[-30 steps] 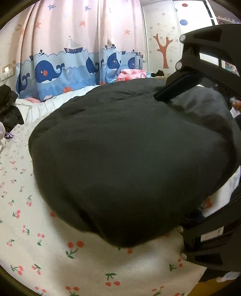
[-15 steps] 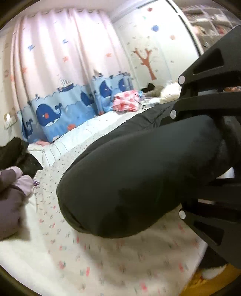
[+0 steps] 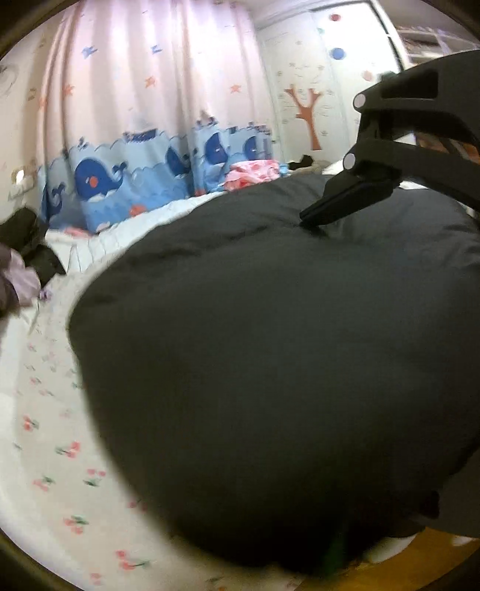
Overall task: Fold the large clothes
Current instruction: 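Grasp the folded jacket with both tools and lift it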
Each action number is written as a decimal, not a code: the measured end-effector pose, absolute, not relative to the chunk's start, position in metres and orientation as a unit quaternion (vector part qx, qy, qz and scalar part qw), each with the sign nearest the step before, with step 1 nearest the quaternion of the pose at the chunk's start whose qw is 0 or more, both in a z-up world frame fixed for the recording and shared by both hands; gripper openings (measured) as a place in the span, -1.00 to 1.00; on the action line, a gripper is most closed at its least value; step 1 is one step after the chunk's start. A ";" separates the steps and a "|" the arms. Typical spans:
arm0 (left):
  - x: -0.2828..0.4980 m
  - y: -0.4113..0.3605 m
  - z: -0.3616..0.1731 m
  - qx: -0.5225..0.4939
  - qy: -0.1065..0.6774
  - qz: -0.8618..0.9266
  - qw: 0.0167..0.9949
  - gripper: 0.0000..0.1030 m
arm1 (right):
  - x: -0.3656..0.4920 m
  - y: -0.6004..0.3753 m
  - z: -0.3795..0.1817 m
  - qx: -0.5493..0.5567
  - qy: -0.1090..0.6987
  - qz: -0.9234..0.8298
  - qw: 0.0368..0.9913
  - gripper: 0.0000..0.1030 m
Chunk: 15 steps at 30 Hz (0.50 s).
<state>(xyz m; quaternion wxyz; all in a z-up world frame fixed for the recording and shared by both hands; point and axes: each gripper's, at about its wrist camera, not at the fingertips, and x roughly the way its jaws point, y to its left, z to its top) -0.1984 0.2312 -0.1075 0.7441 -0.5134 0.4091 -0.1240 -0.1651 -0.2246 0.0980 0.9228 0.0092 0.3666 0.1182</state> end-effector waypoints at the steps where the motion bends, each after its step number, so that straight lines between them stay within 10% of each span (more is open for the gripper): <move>1: -0.197 0.231 -0.112 -0.517 0.411 -0.120 0.742 0.41 | -0.145 -0.207 0.090 -0.003 0.378 0.114 0.919 0.40; 7: -0.200 0.233 -0.121 -0.517 0.399 -0.133 0.746 0.03 | -0.039 -0.129 -0.042 -0.055 0.478 0.067 0.874 0.46; 15: -0.212 0.239 -0.122 -0.498 0.400 -0.131 0.758 -0.04 | -0.012 -0.111 0.006 -0.108 0.460 0.051 0.880 0.47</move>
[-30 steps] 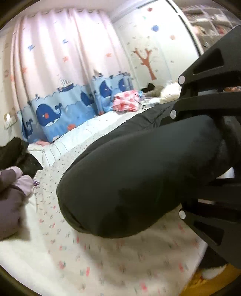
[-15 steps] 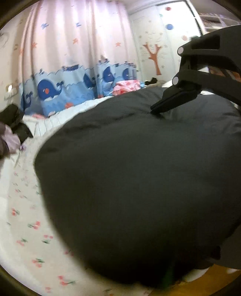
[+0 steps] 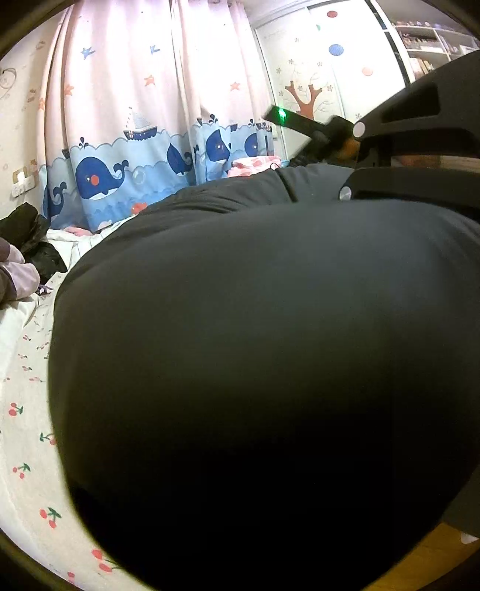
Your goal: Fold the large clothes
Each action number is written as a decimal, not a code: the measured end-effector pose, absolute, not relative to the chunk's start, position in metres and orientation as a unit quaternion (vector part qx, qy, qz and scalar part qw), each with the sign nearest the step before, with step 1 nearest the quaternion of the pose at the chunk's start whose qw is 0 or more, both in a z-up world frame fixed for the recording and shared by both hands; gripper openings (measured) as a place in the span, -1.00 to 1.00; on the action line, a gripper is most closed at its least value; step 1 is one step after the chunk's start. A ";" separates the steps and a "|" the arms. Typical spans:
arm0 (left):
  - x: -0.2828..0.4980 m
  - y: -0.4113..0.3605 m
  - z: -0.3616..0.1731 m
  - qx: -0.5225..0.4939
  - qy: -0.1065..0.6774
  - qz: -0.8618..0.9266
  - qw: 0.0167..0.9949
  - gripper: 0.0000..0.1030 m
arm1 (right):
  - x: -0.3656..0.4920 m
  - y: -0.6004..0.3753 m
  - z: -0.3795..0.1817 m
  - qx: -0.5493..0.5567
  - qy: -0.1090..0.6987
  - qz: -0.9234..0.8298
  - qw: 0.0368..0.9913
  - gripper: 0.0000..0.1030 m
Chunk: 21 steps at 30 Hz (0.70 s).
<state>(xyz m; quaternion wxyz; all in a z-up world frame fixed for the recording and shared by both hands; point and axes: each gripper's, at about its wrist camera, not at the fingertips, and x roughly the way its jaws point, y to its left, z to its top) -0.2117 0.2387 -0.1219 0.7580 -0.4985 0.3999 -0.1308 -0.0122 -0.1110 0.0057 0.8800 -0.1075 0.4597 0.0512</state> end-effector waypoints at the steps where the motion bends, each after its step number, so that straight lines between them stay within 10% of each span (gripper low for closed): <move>1: -0.213 0.239 -0.122 -0.499 0.399 -0.131 0.758 -0.04 | -0.004 -0.107 0.001 -0.120 0.464 0.041 0.876 0.47; 7: -0.217 0.241 -0.120 -0.497 0.398 -0.127 0.760 0.01 | 0.031 -0.098 -0.059 -0.156 0.532 0.037 0.832 0.66; 15: -0.235 0.267 -0.115 -0.536 0.383 -0.128 0.742 0.05 | -0.094 -0.107 0.038 -0.134 0.419 0.114 0.891 0.67; 21: -0.218 0.226 -0.118 -0.532 0.382 -0.108 0.748 0.25 | -0.122 -0.081 -0.040 -0.198 0.440 0.120 0.867 0.71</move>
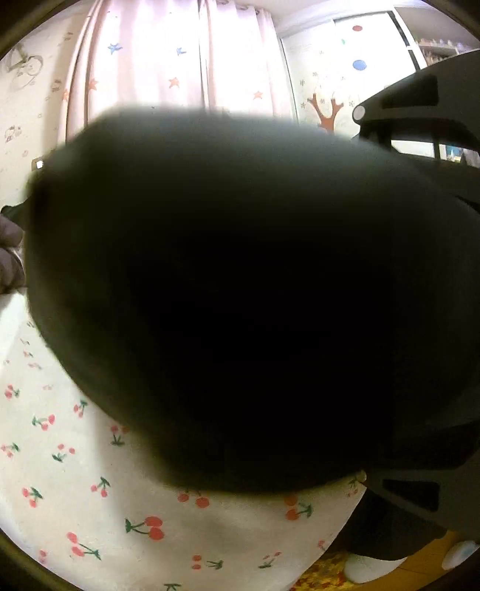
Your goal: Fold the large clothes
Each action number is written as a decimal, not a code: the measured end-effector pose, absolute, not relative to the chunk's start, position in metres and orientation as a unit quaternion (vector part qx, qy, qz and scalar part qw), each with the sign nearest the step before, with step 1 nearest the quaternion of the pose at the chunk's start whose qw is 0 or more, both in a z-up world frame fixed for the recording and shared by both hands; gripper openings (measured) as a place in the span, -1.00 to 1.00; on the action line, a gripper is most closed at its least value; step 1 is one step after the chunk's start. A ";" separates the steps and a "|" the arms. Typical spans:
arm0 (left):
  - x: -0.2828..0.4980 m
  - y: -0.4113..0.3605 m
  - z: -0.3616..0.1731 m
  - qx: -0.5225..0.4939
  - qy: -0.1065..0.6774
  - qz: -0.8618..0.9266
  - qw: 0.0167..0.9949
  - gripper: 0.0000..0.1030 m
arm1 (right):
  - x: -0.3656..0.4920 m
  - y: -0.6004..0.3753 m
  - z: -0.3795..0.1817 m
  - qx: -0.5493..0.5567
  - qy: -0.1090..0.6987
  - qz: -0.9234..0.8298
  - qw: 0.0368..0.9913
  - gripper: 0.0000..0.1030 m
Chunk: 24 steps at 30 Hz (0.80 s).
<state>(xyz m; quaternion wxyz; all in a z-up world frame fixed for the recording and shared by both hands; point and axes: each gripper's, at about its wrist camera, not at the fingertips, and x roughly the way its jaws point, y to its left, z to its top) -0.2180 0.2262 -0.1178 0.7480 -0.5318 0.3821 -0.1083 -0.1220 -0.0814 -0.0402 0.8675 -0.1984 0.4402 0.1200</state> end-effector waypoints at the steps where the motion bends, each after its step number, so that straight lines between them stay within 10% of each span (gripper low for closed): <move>1: -0.220 0.224 -0.112 -0.522 0.383 -0.106 0.755 0.24 | -0.118 -0.087 -0.038 -0.181 0.459 0.125 0.861 0.71; 24: -0.194 0.220 -0.105 -0.511 0.382 -0.086 0.765 0.28 | -0.197 -0.090 0.001 -0.185 0.377 0.154 0.895 0.73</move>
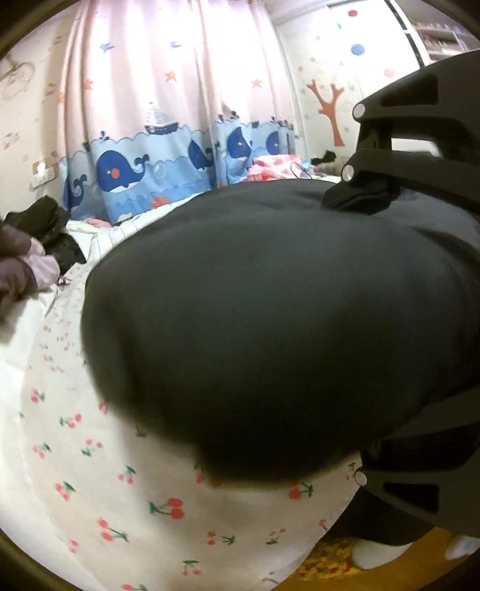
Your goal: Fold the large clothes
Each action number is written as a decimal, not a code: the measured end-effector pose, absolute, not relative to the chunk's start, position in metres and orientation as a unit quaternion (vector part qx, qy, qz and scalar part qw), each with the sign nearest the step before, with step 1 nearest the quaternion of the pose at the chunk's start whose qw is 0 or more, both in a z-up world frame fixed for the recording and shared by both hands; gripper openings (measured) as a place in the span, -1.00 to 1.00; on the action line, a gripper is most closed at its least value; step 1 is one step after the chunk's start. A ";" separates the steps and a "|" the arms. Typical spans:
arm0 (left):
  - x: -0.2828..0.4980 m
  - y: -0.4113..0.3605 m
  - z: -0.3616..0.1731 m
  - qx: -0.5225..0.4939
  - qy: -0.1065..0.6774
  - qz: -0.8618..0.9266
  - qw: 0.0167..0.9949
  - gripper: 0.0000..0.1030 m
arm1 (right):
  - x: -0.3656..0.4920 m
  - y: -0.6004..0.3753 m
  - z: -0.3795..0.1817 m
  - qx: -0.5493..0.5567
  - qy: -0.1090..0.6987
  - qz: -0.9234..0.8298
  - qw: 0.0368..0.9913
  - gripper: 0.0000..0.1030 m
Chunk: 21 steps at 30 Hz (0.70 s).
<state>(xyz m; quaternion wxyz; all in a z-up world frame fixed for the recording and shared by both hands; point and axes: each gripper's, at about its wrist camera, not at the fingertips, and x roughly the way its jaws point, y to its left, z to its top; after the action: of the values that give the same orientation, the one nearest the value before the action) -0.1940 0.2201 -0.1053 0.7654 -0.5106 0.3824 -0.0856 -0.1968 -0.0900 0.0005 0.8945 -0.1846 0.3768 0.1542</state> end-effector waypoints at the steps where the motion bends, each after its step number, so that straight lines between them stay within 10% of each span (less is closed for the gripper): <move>1: -0.196 0.222 -0.106 -0.514 0.383 -0.083 0.763 0.28 | -0.193 -0.093 0.013 -0.183 0.362 0.145 0.902 0.73; 9: -0.218 0.225 -0.116 -0.517 0.385 -0.067 0.761 0.29 | -0.051 -0.099 -0.043 -0.214 0.464 0.091 0.855 0.86; 21: -0.216 0.205 -0.089 -0.472 0.365 -0.057 0.800 0.19 | -0.179 -0.081 -0.044 -0.244 0.382 0.135 0.881 0.85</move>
<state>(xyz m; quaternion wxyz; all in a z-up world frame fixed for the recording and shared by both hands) -0.2160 0.2054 -0.0893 0.8004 -0.4725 0.3646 -0.0570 -0.1792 -0.0815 -0.0436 0.8813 -0.2437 0.3820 0.1345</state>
